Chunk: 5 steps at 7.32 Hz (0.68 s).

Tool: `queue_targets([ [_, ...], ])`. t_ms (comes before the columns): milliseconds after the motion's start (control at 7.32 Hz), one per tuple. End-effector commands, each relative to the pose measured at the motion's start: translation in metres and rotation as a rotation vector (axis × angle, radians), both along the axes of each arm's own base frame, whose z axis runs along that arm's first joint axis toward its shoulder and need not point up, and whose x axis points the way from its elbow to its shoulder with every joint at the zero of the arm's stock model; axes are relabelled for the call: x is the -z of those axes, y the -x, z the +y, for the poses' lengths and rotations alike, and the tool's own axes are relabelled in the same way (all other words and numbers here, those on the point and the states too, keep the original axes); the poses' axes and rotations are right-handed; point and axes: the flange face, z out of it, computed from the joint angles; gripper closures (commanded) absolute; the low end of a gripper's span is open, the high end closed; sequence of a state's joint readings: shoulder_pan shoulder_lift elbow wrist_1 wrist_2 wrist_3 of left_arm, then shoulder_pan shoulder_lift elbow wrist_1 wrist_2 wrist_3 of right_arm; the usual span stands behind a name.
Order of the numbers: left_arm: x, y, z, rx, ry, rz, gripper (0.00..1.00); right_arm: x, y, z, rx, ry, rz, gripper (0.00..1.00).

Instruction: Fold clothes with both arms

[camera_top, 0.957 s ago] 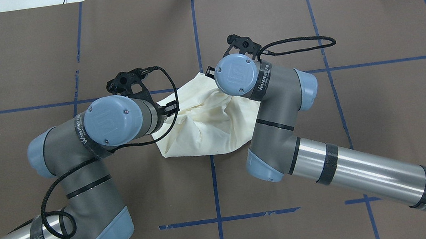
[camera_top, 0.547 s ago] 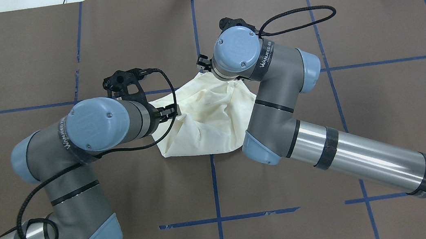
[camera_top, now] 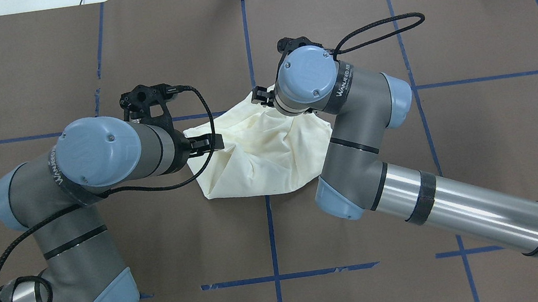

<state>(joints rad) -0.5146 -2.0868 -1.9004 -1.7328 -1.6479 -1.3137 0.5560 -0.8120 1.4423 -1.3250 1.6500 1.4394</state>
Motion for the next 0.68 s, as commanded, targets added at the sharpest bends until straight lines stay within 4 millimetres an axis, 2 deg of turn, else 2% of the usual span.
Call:
queue_targets([
  [0, 0.0, 0.0, 0.001, -0.001, 0.0, 0.002, 0.0, 0.005, 0.004, -0.001, -0.064, -0.001, -0.002, 0.04],
  [137, 0.0, 0.0, 0.001, -0.001, 0.001, 0.001, 0.0, 0.002, 0.004, -0.003, -0.126, 0.049, -0.02, 0.2],
  [273, -0.001, 0.0, 0.001, 0.0, 0.002, 0.001, 0.0, 0.0, 0.004, -0.006, -0.156, 0.046, -0.016, 0.43],
  [410, -0.001, 0.0, 0.001, -0.002, 0.002, 0.001, 0.0, 0.0, 0.009, -0.013, -0.208, 0.053, -0.01, 0.5],
  [547, -0.001, 0.0, 0.001, -0.002, 0.002, 0.001, 0.0, 0.0, 0.012, -0.016, -0.213, 0.056, -0.005, 0.5],
])
